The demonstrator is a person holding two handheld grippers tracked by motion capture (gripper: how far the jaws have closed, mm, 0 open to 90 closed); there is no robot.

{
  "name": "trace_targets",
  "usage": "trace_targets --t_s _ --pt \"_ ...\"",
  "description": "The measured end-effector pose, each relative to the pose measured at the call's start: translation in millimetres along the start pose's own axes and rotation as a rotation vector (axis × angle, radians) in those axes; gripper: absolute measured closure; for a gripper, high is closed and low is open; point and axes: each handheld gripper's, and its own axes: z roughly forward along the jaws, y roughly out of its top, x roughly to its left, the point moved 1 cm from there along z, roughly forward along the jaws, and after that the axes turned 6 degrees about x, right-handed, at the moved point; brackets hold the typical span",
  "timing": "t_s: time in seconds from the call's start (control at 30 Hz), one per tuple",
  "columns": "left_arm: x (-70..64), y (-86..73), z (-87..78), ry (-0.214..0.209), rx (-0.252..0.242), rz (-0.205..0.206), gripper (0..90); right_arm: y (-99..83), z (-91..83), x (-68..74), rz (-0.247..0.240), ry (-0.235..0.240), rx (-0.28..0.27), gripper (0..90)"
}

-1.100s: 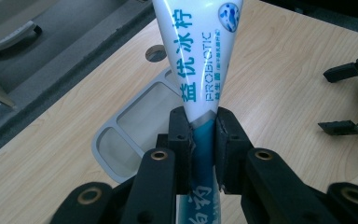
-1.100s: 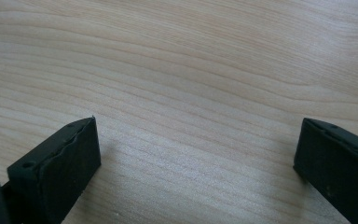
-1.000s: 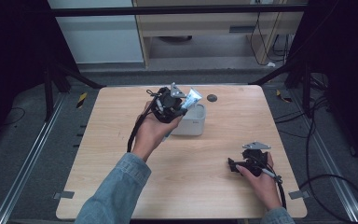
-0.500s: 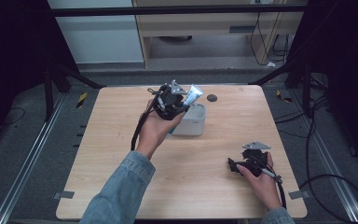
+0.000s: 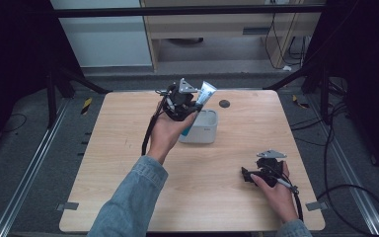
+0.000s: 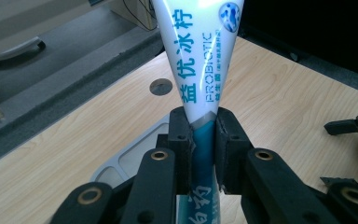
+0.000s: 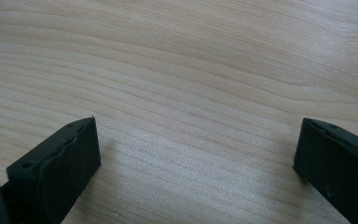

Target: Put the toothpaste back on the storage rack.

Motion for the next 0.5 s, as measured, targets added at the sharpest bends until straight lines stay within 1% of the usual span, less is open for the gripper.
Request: trace_targets --t_s 0.3,0.37,0.4,0.43,0.47,0.5 --pt "3.8 3.5 -1.0 -0.005 -0.038 -0.028 78.3 0.0 0.0 0.0 0.000 0.001 0.000 0.6" --pt "4.8 5.2 -1.1 0.004 -0.045 -0.030 78.3 0.0 0.0 0.0 0.000 0.001 0.000 0.6" --pt "6.2 6.6 -0.6 0.027 -0.050 -0.053 78.3 0.0 0.0 0.0 0.000 0.001 0.000 0.6" --pt "6.2 6.6 -0.6 0.027 -0.050 -0.053 78.3 0.0 0.0 0.0 0.000 0.000 0.000 0.6" --pt "8.4 7.6 0.4 0.038 -0.056 -0.064 78.3 0.0 -0.1 0.0 0.001 0.001 0.001 0.6" --pt "9.5 7.9 1.2 0.034 -0.066 -0.075 78.3 0.0 0.0 0.1 0.001 0.001 0.001 0.6"
